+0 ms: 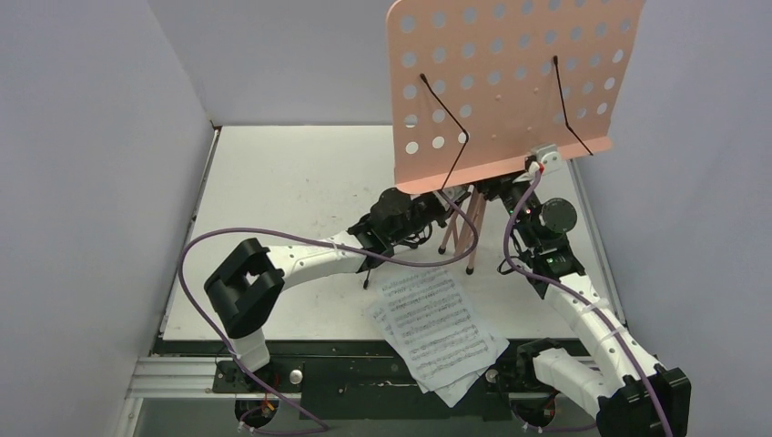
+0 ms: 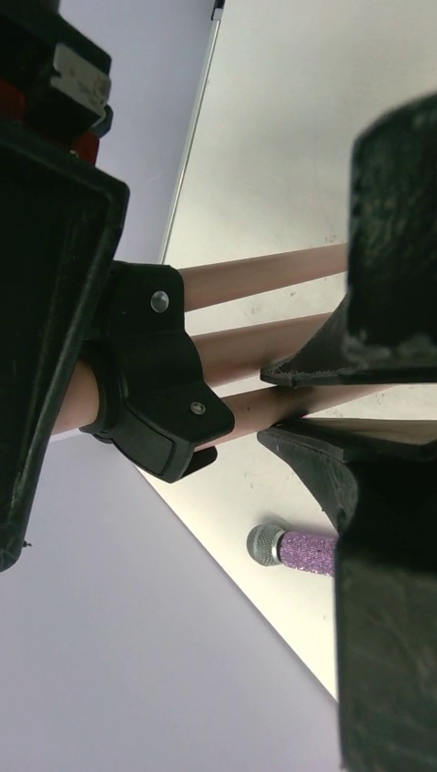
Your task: Set up the instrument practice props
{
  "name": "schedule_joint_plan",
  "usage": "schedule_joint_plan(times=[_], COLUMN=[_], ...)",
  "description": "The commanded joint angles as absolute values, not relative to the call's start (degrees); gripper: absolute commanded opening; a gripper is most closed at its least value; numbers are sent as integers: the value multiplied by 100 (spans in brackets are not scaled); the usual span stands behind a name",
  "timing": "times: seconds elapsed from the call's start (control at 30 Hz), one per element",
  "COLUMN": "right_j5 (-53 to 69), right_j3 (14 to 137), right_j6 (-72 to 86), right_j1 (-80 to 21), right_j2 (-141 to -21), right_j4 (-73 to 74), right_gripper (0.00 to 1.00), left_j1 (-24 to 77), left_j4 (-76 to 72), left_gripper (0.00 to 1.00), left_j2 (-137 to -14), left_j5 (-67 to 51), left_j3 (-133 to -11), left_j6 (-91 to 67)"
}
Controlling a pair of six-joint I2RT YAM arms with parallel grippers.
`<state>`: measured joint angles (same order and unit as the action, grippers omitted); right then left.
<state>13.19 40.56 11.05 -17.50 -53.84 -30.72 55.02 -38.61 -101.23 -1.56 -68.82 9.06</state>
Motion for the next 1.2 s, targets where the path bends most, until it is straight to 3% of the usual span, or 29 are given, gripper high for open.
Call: schedule_joint_plan(times=[0.0,1.17], right_j5=[1583,1807], right_j3=[4678,6313], right_j6=[1398,1388], right_j1=[-1797,-1806], right_j2=[-5392,-6513], right_j4=[-3946,-4782], right_gripper=[5,5], left_j1=[5000,4855], left_j4=[-3503,-3902], left_gripper=[0,0], left_j2=[-10054,-10401], left_j5=[544,751], left_j3=[-7005,-7124], left_j6=[1230,2402])
